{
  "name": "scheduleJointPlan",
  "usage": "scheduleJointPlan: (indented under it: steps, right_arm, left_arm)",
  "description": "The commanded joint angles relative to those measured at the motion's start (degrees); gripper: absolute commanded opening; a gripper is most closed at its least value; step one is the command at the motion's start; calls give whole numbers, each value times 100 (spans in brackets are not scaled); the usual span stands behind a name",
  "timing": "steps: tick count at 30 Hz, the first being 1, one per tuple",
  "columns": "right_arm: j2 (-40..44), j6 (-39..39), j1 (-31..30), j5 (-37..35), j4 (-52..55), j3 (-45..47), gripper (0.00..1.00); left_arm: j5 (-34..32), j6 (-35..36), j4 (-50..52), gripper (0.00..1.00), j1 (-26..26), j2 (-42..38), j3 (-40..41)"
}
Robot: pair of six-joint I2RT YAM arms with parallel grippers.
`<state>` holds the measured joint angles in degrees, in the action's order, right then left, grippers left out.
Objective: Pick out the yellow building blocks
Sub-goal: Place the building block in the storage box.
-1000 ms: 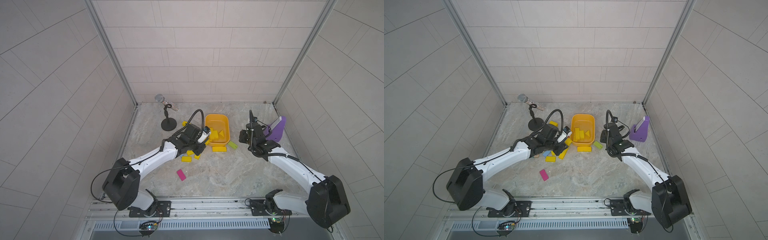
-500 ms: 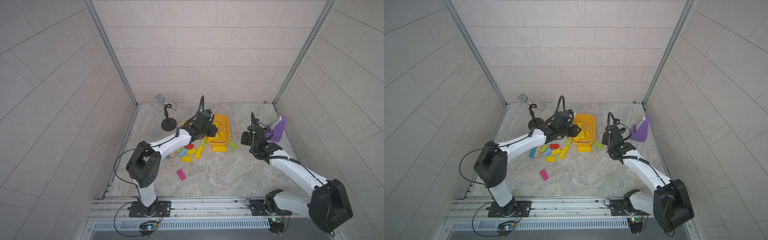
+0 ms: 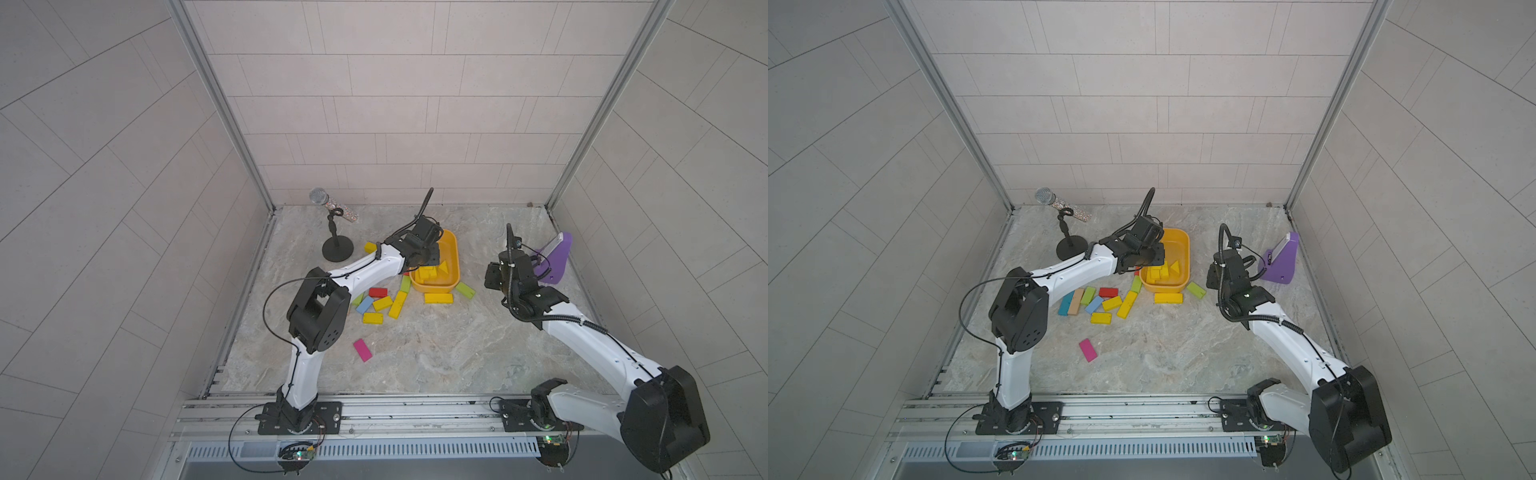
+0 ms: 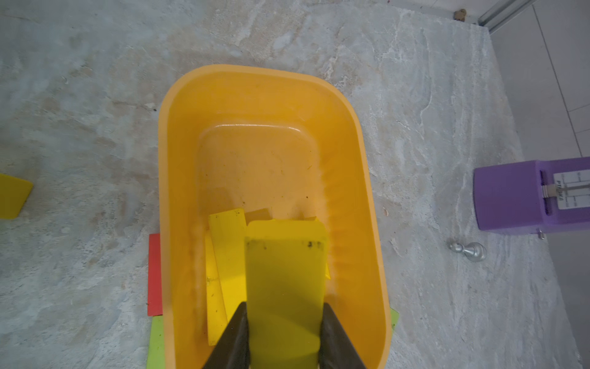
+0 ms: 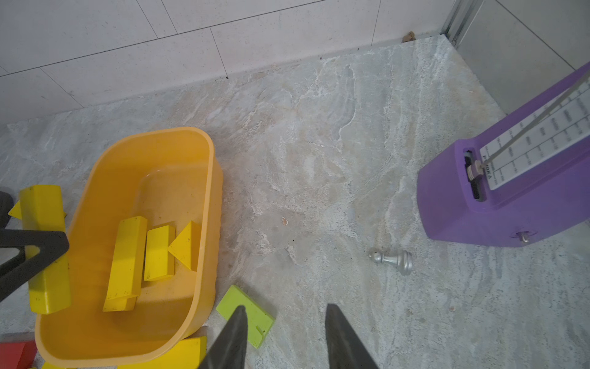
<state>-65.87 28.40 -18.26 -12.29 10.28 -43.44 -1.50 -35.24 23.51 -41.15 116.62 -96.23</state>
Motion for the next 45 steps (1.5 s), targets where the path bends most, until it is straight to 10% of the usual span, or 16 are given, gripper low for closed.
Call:
scheduleJointPlan:
  steps: [1, 45]
  right_arm:
    - [144, -78, 33, -133, 96, 64, 42]
    - [590, -29, 121, -168, 299, 334, 42]
  left_arm:
    - [-342, -198, 444, 0, -73, 196, -284]
    - [-1372, -176, 1190, 15, -510, 1702, -1602]
